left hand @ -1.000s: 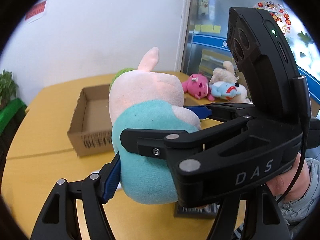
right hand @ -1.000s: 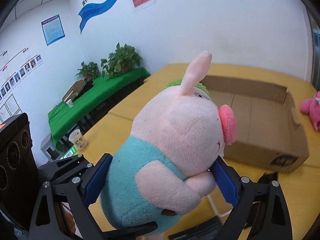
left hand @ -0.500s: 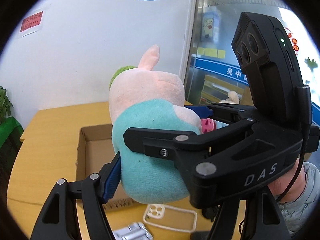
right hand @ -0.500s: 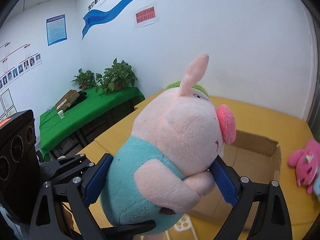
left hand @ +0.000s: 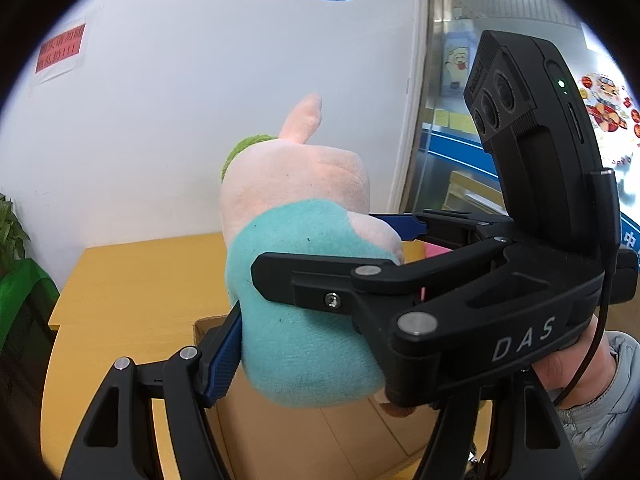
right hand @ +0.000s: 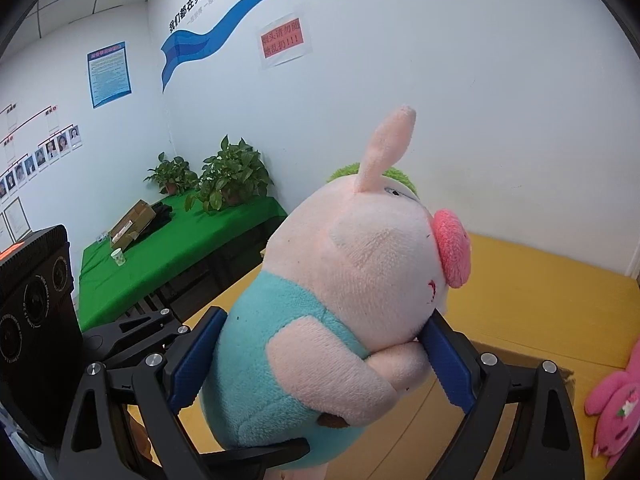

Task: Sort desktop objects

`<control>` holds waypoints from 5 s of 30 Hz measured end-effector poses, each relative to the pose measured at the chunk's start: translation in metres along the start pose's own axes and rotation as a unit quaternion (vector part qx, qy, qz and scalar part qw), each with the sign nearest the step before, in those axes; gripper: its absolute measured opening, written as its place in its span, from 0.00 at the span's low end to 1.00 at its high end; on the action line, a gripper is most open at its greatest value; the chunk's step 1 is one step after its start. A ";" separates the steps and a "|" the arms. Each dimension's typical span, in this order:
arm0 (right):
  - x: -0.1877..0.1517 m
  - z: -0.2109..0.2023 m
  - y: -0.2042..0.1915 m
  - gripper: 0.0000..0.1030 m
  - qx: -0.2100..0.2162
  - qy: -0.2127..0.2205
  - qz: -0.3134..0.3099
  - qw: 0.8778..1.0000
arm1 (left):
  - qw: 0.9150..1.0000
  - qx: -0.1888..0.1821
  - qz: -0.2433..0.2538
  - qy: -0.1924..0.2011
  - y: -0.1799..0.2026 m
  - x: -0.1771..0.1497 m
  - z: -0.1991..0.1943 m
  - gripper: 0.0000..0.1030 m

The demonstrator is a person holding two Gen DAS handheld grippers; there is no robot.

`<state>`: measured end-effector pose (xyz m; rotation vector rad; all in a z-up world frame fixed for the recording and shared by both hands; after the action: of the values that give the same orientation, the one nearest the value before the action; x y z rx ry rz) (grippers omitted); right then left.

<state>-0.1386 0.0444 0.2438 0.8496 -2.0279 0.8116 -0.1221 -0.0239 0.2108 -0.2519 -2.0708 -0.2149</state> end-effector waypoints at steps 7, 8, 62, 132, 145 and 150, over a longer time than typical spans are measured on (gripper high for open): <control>0.001 0.076 0.043 0.92 0.020 -0.029 0.027 0.999 | 0.999 0.006 -0.019 -0.044 -0.036 -0.007 0.063 0.69; -0.004 0.090 0.051 0.92 0.023 -0.036 0.035 0.998 | 0.998 0.006 -0.025 -0.056 -0.041 -0.013 0.076 0.69; -0.196 -0.027 0.120 1.00 -0.064 -0.049 0.138 0.987 | 0.984 0.080 -0.072 -0.144 -0.030 -0.153 0.083 0.76; -0.482 -0.153 -0.038 0.99 0.013 -0.182 0.077 0.980 | 0.938 -0.138 -0.062 -0.312 0.156 -0.363 -0.034 0.76; -0.492 -0.126 -0.061 0.85 -0.006 -0.207 0.014 0.978 | 0.925 -0.183 -0.068 -0.325 0.174 -0.365 -0.028 0.76; -0.480 -0.133 -0.058 0.71 -0.008 -0.189 0.008 0.982 | 0.932 -0.172 -0.069 -0.310 0.169 -0.359 -0.034 0.74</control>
<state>0.1890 0.2500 -0.0755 1.0418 -2.3694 0.6793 0.1235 0.0978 -0.0779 -0.4290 -2.6760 -0.6572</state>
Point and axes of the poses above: each gripper's, at about its wrist camera, not at the fingertips, and z roughly the way its jaws point, y to its right, x to its top, the point moved 6 cm from there along z, roughly the way its jaws point, and after that the axes turned 8 degrees about x, right-handed, at the moved point
